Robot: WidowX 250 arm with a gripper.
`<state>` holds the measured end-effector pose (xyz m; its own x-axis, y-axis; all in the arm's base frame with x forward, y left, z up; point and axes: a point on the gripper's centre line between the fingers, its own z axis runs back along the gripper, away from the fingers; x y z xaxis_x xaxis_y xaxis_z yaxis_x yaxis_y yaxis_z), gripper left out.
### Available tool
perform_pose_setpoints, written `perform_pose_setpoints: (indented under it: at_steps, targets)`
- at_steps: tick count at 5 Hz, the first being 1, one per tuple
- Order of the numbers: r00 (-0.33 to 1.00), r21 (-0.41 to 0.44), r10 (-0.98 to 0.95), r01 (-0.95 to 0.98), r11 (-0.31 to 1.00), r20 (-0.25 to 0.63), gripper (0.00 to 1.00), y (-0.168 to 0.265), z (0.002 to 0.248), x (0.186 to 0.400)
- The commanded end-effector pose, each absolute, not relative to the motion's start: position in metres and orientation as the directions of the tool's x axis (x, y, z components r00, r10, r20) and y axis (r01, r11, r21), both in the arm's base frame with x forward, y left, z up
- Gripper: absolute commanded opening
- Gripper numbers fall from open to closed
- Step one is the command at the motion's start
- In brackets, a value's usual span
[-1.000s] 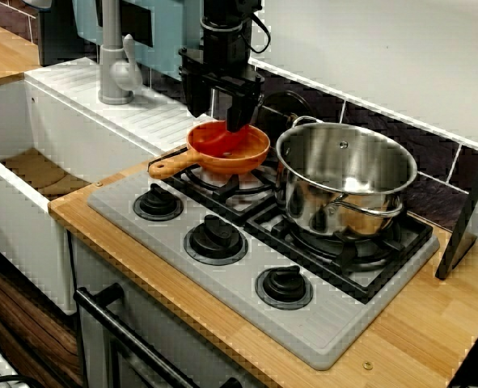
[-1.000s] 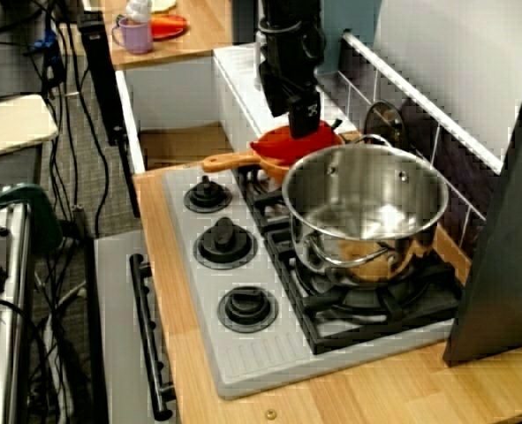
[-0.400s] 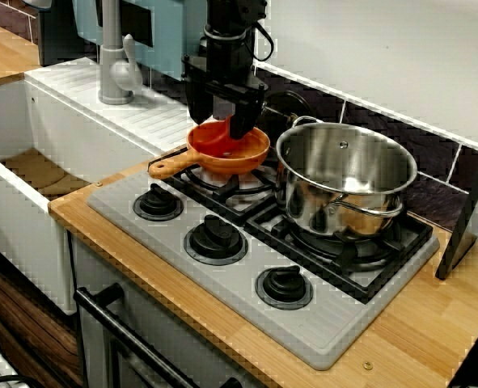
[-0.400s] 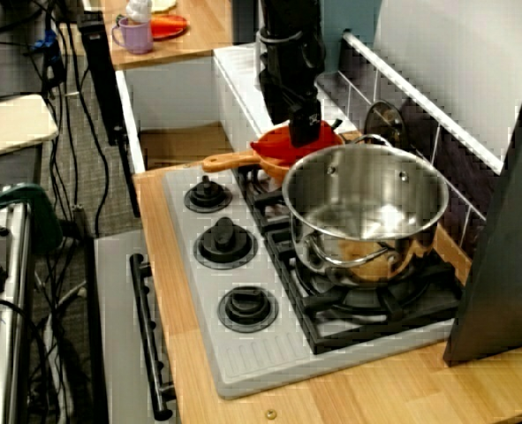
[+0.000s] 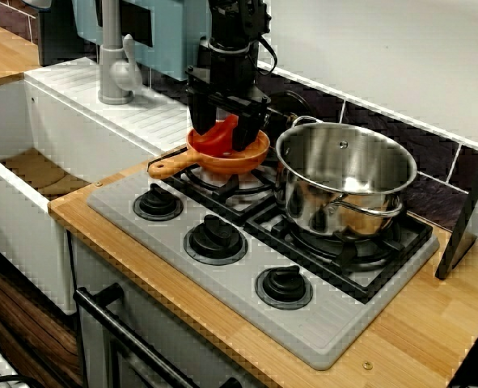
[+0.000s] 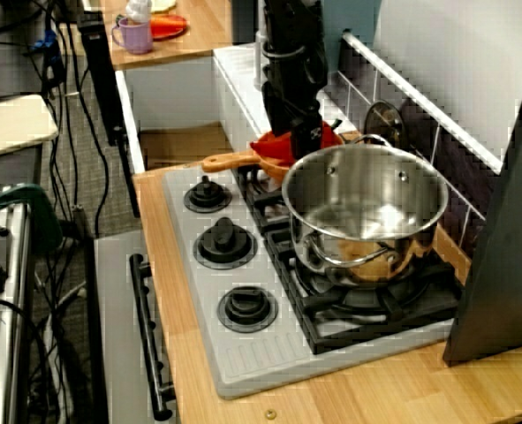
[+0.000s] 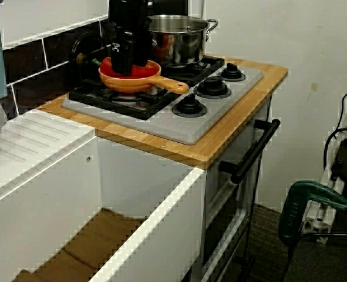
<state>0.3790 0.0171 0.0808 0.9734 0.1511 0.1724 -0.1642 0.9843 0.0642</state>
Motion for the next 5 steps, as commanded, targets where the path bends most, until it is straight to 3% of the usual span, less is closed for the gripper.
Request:
perform_pose_setpoints:
  at_steps: [1,5]
  targets:
    - [0.968,0.061,0.157,-0.171,0.983,0.194,0.00,0.021,0.090,0.377]
    - [0.958,0.034,0.180,-0.192,0.981,0.224,0.00,0.023,0.117,0.365]
